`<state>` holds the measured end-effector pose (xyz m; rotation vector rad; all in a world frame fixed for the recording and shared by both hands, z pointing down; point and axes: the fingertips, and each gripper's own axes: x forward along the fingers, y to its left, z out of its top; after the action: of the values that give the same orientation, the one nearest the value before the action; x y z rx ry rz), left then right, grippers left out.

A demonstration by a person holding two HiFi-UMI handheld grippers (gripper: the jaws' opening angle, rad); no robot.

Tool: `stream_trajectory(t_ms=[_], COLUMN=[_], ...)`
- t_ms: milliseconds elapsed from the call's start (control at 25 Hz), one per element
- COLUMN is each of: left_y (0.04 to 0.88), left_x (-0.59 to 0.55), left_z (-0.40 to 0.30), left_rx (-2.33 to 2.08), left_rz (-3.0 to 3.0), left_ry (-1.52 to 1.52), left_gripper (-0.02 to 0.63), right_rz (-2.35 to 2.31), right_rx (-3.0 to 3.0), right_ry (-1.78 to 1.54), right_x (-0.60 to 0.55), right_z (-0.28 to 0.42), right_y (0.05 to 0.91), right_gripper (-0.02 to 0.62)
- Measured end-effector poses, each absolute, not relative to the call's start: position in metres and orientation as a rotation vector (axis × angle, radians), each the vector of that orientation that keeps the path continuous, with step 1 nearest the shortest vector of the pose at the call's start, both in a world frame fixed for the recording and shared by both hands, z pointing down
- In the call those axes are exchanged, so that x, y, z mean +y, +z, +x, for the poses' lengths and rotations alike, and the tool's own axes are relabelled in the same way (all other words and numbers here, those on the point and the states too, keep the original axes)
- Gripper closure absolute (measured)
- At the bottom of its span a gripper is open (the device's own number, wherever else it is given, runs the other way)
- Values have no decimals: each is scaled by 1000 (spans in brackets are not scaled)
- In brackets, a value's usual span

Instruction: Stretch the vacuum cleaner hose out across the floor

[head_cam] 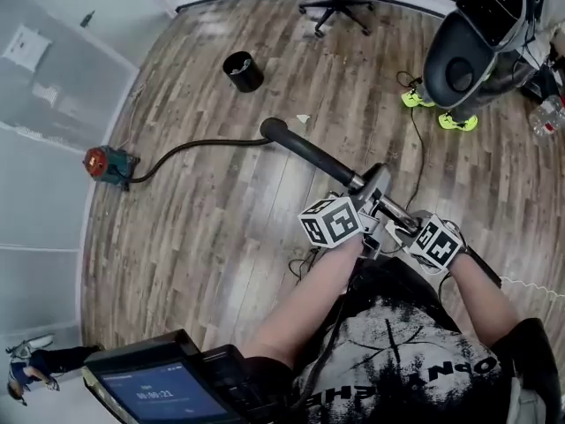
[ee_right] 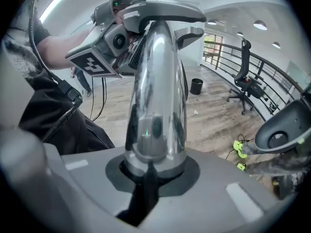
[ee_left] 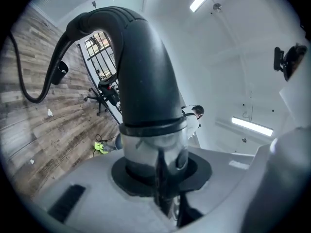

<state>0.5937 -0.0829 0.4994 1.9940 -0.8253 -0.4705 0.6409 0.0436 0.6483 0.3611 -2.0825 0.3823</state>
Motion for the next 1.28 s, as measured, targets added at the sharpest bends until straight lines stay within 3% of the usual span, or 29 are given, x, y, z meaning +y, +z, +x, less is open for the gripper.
stream_trajectory(t_ms=[480,720,960,1280], left_y=[522,523,521,528], left_x=[87,117,117,147], left_z=[588,633,628,735], left_rx=[-868,-862,-892,-1000], left_rz=[1930,1906,1877,1853], left_ry=[-498,-478,-515,-547], left_gripper=[528,528,529,529], right_rz=[283,276,240,149], right_rx=[-2056,-2041,-2026,-2053], right_ry=[394,414,376,333], right_x=[217,251,247,273], right_z=[645,690,693,807], right_y=[664,662,659,667], right_gripper=[546,546,546,546])
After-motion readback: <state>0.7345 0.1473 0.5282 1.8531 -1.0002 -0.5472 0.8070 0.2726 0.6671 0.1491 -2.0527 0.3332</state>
